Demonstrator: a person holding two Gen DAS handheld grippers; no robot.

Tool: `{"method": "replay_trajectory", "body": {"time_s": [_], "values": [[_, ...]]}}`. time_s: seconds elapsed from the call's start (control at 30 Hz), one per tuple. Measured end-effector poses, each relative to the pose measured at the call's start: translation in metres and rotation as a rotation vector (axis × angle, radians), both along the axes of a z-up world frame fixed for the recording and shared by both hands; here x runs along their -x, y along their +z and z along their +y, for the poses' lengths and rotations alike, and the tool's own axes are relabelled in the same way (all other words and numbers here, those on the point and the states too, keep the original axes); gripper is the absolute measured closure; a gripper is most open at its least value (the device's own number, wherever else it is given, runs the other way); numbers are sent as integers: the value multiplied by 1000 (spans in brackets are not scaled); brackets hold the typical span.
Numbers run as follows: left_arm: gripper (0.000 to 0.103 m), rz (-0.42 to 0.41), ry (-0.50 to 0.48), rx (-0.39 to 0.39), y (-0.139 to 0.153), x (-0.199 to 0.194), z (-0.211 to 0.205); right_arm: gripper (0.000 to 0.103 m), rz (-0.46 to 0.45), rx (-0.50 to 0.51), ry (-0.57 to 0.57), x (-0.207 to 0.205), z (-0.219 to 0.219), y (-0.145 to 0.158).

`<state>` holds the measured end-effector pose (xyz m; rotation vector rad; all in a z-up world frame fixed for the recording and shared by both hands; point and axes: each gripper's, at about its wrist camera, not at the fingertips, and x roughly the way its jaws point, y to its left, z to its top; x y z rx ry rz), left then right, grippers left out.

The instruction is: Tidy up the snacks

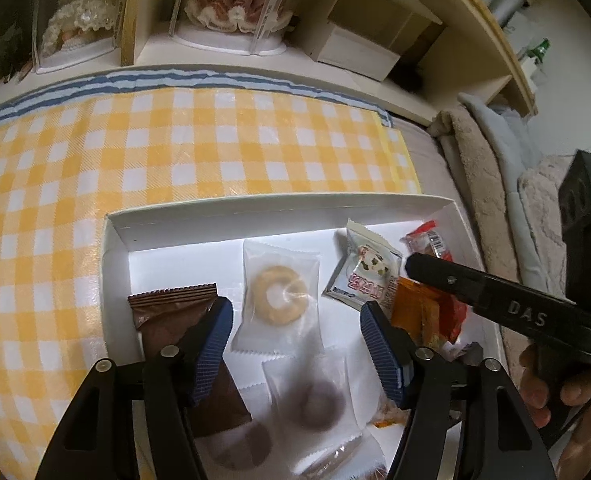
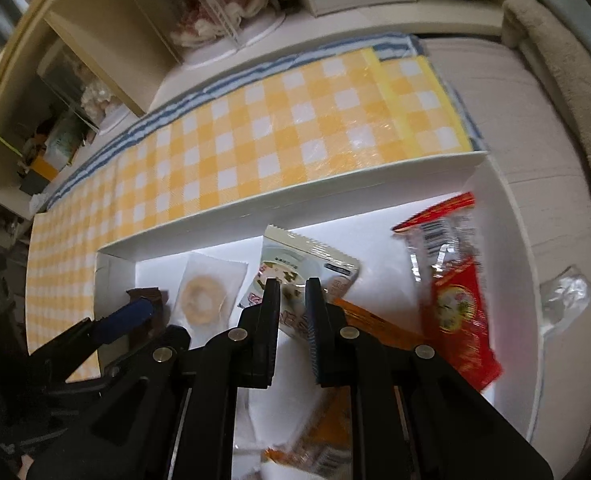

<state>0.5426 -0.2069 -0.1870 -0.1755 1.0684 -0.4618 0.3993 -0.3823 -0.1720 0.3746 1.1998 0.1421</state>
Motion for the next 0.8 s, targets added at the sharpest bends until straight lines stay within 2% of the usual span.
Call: {"method": "replay_trajectory", "body": {"time_s": [0.23,0.27,0.33,0.37,0.47,0.5,0.67,0.73,0.8], "values": [[13,-17,11,-29,28,20,6,85,-15,16,-7,23,-10,20],[9,-21,15,-36,32,24,7,79,-20,24,-8,27,-10,24],[4,-30,23,-49,43,33,9,53,-29,36,-13,34,-11,31],[0,-35,26,-52,48,37,10,51,-35,46,-14,38,-12,35],[0,-51,31,-64,63,51,13,49,-45,60,-20,49,-13,46],[0,-54,31,-65,68,57,13,45,-48,64,-24,53,-14,50],[0,-72,26,-71,92,81,22,21,-85,86,-36,72,-16,72],[0,-83,26,-80,104,93,28,7,-100,92,-38,80,-17,81],[0,-95,33,-94,115,108,34,0,-125,101,-38,91,-16,91]]}}
